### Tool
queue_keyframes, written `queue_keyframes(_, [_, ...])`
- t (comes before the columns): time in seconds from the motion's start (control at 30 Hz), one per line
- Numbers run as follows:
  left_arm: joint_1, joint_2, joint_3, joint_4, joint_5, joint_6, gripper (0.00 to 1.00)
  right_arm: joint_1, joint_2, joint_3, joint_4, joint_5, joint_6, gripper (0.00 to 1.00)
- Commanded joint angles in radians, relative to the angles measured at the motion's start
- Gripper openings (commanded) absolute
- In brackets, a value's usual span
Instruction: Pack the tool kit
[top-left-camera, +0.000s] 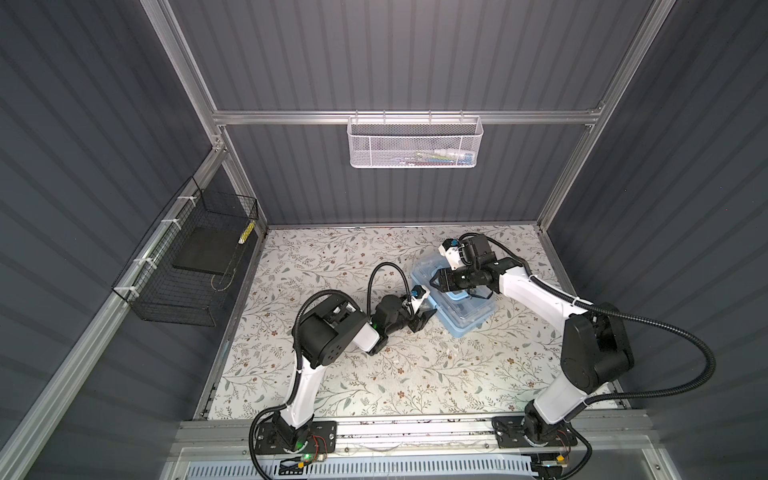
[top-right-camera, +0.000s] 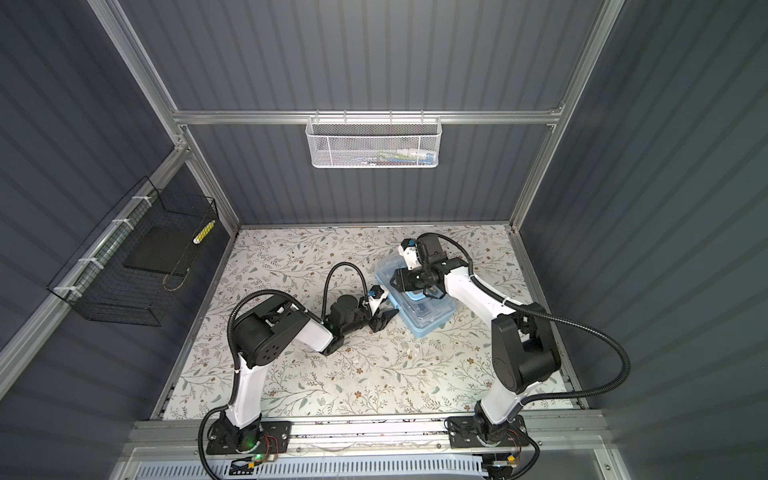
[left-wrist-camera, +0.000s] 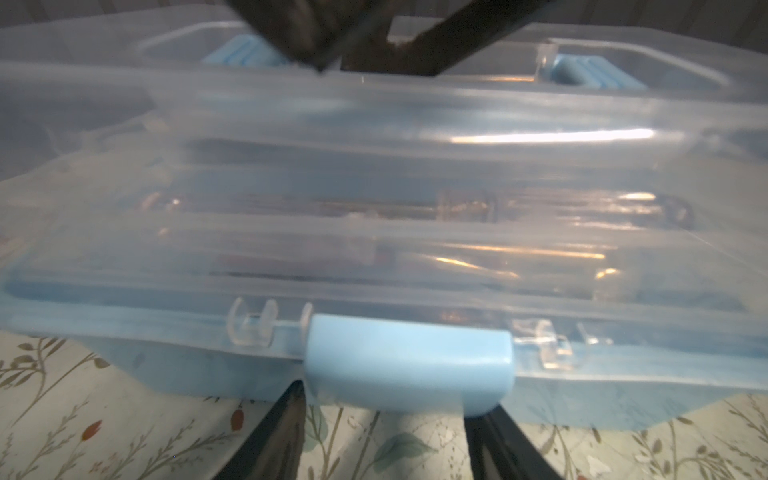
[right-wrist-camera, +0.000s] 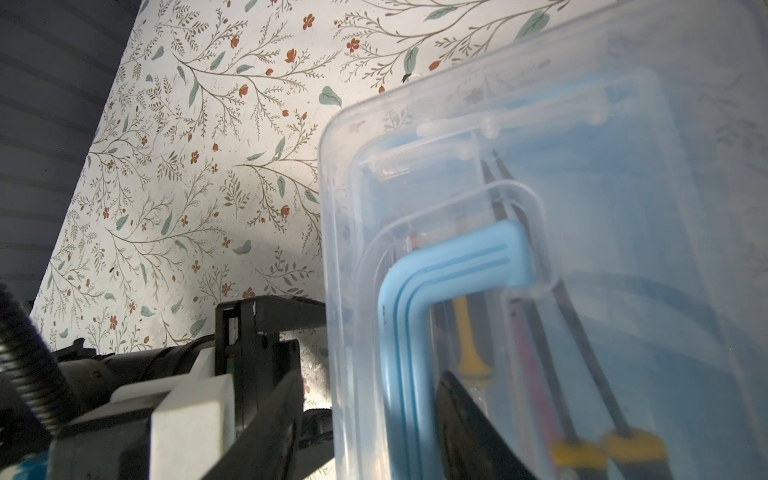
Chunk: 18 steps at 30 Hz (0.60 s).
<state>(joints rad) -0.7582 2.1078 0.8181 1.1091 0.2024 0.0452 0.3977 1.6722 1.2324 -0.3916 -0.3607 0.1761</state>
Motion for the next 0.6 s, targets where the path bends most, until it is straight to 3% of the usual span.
queue_keyframes(0.0, [0.003, -0.023, 0.024, -0.006, -0.014, 0.004, 0.59, 0.009, 0.059, -0.043, -0.121, -0.021, 0.017, 0.54])
queue_keyframes(0.57, [0.003, -0.025, 0.035, -0.011, -0.02, 0.002, 0.52, 0.008, 0.057, -0.052, -0.121, -0.02, 0.018, 0.54])
